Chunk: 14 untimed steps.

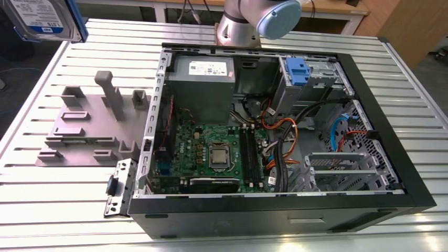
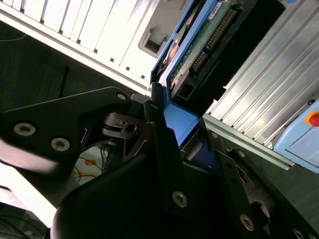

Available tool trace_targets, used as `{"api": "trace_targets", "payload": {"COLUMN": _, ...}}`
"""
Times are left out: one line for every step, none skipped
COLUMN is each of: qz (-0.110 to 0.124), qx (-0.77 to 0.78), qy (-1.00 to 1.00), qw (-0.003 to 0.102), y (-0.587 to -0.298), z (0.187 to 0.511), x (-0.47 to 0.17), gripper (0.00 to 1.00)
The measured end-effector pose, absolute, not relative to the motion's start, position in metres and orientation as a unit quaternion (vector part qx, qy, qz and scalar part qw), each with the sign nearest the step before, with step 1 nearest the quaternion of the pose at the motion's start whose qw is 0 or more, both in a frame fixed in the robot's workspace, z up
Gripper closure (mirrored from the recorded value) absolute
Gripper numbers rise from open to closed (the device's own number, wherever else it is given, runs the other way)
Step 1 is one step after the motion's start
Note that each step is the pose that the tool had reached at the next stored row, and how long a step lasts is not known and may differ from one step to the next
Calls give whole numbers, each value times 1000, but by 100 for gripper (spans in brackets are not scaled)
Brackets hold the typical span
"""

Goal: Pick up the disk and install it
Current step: 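Pick up the disk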

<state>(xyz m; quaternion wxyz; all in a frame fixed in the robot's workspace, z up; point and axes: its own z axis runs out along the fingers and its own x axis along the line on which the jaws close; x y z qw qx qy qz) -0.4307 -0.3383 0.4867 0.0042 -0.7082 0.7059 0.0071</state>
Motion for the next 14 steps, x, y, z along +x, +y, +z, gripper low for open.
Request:
{"api": "trace_targets", "payload": {"qz": 7, "qx": -708, "qy": 706, "qw": 4, "y": -338, "z": 488, "x": -431, "gripper": 64}}
{"api": "trace_targets", "payload": {"qz": 7, "qx": -708, "qy": 706, "qw": 4, "y": -338, "z": 490, "x": -431, "gripper": 64}}
{"api": "trace_targets", "payload": {"qz": 7, "qx": -708, "qy": 706, "qw": 4, "y": -338, "z": 491, "x": -431, "gripper": 64}}
{"api": "trace_targets", "payload": {"qz": 7, "qx": -708, "qy": 706, "qw": 4, "y": -338, "z": 493, "x": -431, "gripper": 64}}
{"api": "trace_targets", "payload": {"qz": 7, "qx": -708, "qy": 706, "qw": 4, "y": -338, "z": 494, "x": -431, "gripper": 64}}
{"api": "trace_targets", "payload": {"qz": 7, "qx": -708, "qy": 706, "qw": 4, "y": -338, "z": 495, "x": -431, "gripper": 64}}
{"api": "trace_targets", "payload": {"qz": 7, "qx": -708, "qy": 706, "qw": 4, "y": -338, "z": 497, "x": -431, "gripper": 64}}
{"api": "trace_targets", "payload": {"qz": 7, "qx": -708, "qy": 706, "qw": 4, "y": -338, "z": 498, "x": -431, "gripper": 64}}
{"api": "trace_targets", "payload": {"qz": 7, "qx": -708, "qy": 706, "qw": 4, "y": -338, "z": 500, "x": -431, "gripper": 64}}
{"api": "trace_targets", "payload": {"qz": 7, "qx": -708, "qy": 706, "qw": 4, "y": -338, "z": 501, "x": -431, "gripper": 64}}
{"api": "trace_targets", "payload": {"qz": 7, "qx": -708, "qy": 706, "qw": 4, "y": -338, "z": 503, "x": -431, "gripper": 64}}
{"api": "trace_targets", "payload": {"qz": 7, "qx": -708, "qy": 706, "qw": 4, "y": -338, "z": 503, "x": -431, "gripper": 64}}
{"api": "trace_targets", "payload": {"qz": 7, "qx": -708, "qy": 706, "qw": 4, "y": -338, "z": 504, "x": -431, "gripper": 64}}
{"api": "trace_targets", "payload": {"qz": 7, "qx": -708, "qy": 706, "qw": 4, "y": -338, "z": 504, "x": -431, "gripper": 64}}
